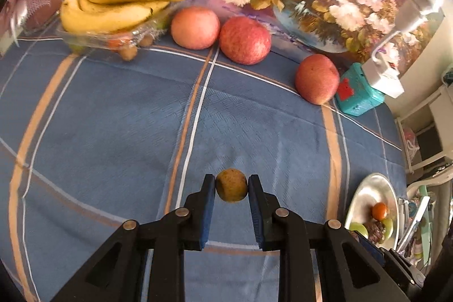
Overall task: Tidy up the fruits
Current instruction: 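Carry date and small fruit over the bowl and open both tools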
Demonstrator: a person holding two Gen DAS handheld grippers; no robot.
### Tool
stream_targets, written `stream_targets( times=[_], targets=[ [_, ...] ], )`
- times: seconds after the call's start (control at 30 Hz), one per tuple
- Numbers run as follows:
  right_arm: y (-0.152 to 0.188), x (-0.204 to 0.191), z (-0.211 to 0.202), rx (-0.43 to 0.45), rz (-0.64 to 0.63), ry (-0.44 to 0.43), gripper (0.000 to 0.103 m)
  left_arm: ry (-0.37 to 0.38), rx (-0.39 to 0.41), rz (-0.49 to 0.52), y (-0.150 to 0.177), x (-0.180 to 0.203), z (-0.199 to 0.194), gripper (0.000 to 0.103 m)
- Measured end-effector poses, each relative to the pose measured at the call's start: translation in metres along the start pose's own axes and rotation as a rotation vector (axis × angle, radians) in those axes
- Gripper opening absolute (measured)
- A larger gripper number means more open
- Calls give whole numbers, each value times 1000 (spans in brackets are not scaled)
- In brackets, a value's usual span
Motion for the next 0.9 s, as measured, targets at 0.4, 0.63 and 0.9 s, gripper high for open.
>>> stream_targets(
  times=[0.4, 0.63, 0.9],
  targets=[
    [41, 53, -64, 71, 129, 68, 42, 116, -10, 147, 59, 86, -38, 26],
    [62, 87, -87, 91, 172, 132, 42, 150, -46, 230, 81, 132, -31, 26],
    [79, 121, -83, 37, 215, 178, 43, 167, -100, 277, 96, 162, -5, 26]
  ],
)
Point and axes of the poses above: each gripper's, at about its wrist camera, not at the fingertips, and z roughly the way its jaws point, x to its right, y to its underside, the point moved 7 cm from there along z, roughly the way its jaws point, and after that the axes turned 5 degrees about -y, right-handed, at the moved point
